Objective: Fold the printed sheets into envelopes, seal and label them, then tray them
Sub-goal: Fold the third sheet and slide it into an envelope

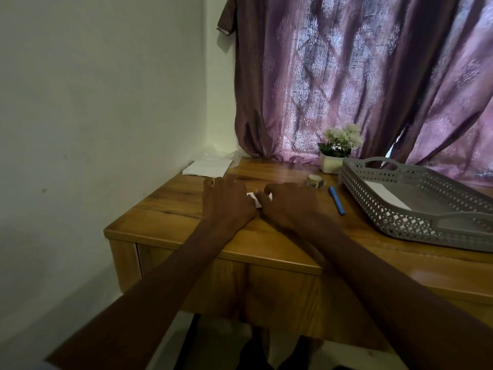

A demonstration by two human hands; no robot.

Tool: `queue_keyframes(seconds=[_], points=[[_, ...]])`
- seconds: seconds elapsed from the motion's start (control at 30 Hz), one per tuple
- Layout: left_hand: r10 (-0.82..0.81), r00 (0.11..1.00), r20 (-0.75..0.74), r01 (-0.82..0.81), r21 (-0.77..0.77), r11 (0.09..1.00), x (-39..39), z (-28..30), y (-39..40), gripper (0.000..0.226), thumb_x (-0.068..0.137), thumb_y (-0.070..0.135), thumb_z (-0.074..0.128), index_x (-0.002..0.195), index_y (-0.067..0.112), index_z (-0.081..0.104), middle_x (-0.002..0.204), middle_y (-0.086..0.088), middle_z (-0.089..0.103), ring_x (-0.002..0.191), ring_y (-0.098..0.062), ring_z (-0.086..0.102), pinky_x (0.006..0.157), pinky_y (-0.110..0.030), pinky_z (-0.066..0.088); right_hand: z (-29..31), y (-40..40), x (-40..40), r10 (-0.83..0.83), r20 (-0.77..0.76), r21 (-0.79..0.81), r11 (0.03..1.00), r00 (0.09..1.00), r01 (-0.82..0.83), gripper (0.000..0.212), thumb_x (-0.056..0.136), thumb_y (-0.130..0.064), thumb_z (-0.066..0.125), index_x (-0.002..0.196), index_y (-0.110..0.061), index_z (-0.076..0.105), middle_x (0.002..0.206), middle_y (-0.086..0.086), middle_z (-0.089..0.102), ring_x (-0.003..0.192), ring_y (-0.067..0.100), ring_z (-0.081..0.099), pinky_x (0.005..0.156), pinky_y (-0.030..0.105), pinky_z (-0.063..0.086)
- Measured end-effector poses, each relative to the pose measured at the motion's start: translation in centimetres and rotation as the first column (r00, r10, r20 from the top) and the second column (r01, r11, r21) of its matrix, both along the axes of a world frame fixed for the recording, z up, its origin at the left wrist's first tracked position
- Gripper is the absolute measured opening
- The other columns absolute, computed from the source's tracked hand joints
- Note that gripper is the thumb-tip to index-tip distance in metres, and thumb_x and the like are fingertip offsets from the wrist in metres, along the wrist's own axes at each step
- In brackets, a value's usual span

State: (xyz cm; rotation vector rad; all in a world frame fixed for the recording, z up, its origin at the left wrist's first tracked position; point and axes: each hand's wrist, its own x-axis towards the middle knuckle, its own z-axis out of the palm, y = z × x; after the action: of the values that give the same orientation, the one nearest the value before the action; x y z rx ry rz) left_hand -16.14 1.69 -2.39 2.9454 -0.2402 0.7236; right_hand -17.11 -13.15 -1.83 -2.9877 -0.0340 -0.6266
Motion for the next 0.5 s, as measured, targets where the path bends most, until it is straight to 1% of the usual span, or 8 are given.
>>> queue_keyframes(seconds=[0.07, 0.13, 0.17, 0.23, 0.33, 0.37, 0.43, 0.5], points=[[0.003, 1.0, 0.009, -0.002, -0.012, 1.0, 0.0, 0.1, 0.0, 0.041, 0.099, 0.049, 0.05, 0.117, 0.018, 0.069, 0.135, -0.006, 0.063, 0.126, -0.026, 0.056, 0.112, -0.047, 0.035, 0.3, 0.8, 1.1, 0.002, -0.145, 0.048, 0.999, 0.989, 0.005, 0.06, 0.098, -0.068, 0.025, 0.125, -0.03, 0.064, 0.136, 0.008, 0.062, 0.126, 0.031, 0.055, 0.109, 0.055, 0.033], [-0.005, 1.0, 0.017, 0.006, -0.031, 0.999, 0.1, 0.0, -0.1, 0.033, 0.099, 0.042, 0.051, 0.111, 0.018, 0.07, 0.125, -0.004, 0.066, 0.118, -0.023, 0.06, 0.109, -0.044, 0.037, 0.1, 0.7, 2.6, 0.025, -0.252, 0.066, 0.998, 0.967, -0.008, 0.061, 0.1, -0.063, 0.023, 0.142, -0.027, 0.049, 0.148, 0.009, 0.052, 0.135, 0.032, 0.048, 0.113, 0.059, 0.025], [-0.016, 1.0, 0.018, 0.016, -0.045, 0.999, 0.2, -0.1, -0.1, 0.03, 0.099, 0.039, 0.051, 0.109, 0.019, 0.07, 0.12, -0.003, 0.068, 0.114, -0.022, 0.061, 0.11, -0.044, 0.037, 0.0, 0.4, 3.4, 0.042, -0.282, 0.089, 0.996, 0.958, -0.017, 0.059, 0.101, -0.059, 0.025, 0.146, -0.026, 0.042, 0.151, 0.008, 0.049, 0.138, 0.032, 0.045, 0.114, 0.059, 0.023], [-0.056, 0.998, -0.002, 0.056, -0.08, 0.995, 0.6, -0.2, 0.0, 0.029, 0.1, 0.037, 0.05, 0.112, 0.02, 0.071, 0.116, -0.001, 0.071, 0.11, -0.02, 0.062, 0.115, -0.045, 0.033, 0.0, -0.3, 5.1, 0.069, -0.31, 0.142, 0.989, 0.948, -0.026, 0.055, 0.101, -0.051, 0.028, 0.149, -0.025, 0.036, 0.154, 0.006, 0.043, 0.14, 0.03, 0.041, 0.115, 0.059, 0.022], [-0.141, 0.989, -0.047, 0.132, -0.153, 0.979, 1.8, -0.7, 0.4, 0.035, 0.101, 0.035, 0.052, 0.129, 0.025, 0.069, 0.127, 0.003, 0.07, 0.119, -0.019, 0.06, 0.12, -0.047, 0.029, 0.5, -1.1, 7.4, 0.108, -0.328, 0.201, 0.979, 0.938, -0.043, 0.056, 0.102, -0.046, 0.028, 0.153, -0.022, 0.032, 0.159, 0.006, 0.038, 0.143, 0.029, 0.037, 0.116, 0.059, 0.02], [-0.169, 0.984, -0.055, 0.156, -0.189, 0.97, 2.2, -0.8, 0.6, 0.035, 0.101, 0.035, 0.053, 0.131, 0.026, 0.069, 0.129, 0.003, 0.07, 0.12, -0.018, 0.06, 0.12, -0.047, 0.031, 0.7, -1.4, 8.0, 0.108, -0.33, 0.211, 0.977, 0.938, -0.038, 0.056, 0.102, -0.045, 0.028, 0.153, -0.021, 0.032, 0.159, 0.007, 0.038, 0.143, 0.029, 0.037, 0.116, 0.059, 0.02], [-0.209, 0.976, -0.066, 0.185, -0.262, 0.947, 3.2, -0.8, 1.2, 0.032, 0.101, 0.037, 0.056, 0.127, 0.028, 0.071, 0.128, 0.005, 0.071, 0.116, -0.017, 0.061, 0.113, -0.046, 0.042, 0.8, -2.0, 9.5, 0.1, -0.334, 0.211, 0.977, 0.937, -0.029, 0.053, 0.103, -0.042, 0.029, 0.151, -0.021, 0.034, 0.157, 0.008, 0.04, 0.142, 0.03, 0.039, 0.117, 0.058, 0.021], [-0.205, 0.976, -0.07, 0.182, -0.243, 0.953, 4.3, -0.3, 2.6, 0.027, 0.098, 0.037, 0.061, 0.12, 0.028, 0.074, 0.121, 0.005, 0.072, 0.109, -0.015, 0.062, 0.104, -0.039, 0.05, 0.8, -2.6, 10.5, 0.091, -0.322, 0.196, 0.98, 0.942, -0.027, 0.051, 0.104, -0.041, 0.03, 0.151, -0.022, 0.035, 0.159, 0.007, 0.04, 0.143, 0.029, 0.039, 0.117, 0.057, 0.02]])
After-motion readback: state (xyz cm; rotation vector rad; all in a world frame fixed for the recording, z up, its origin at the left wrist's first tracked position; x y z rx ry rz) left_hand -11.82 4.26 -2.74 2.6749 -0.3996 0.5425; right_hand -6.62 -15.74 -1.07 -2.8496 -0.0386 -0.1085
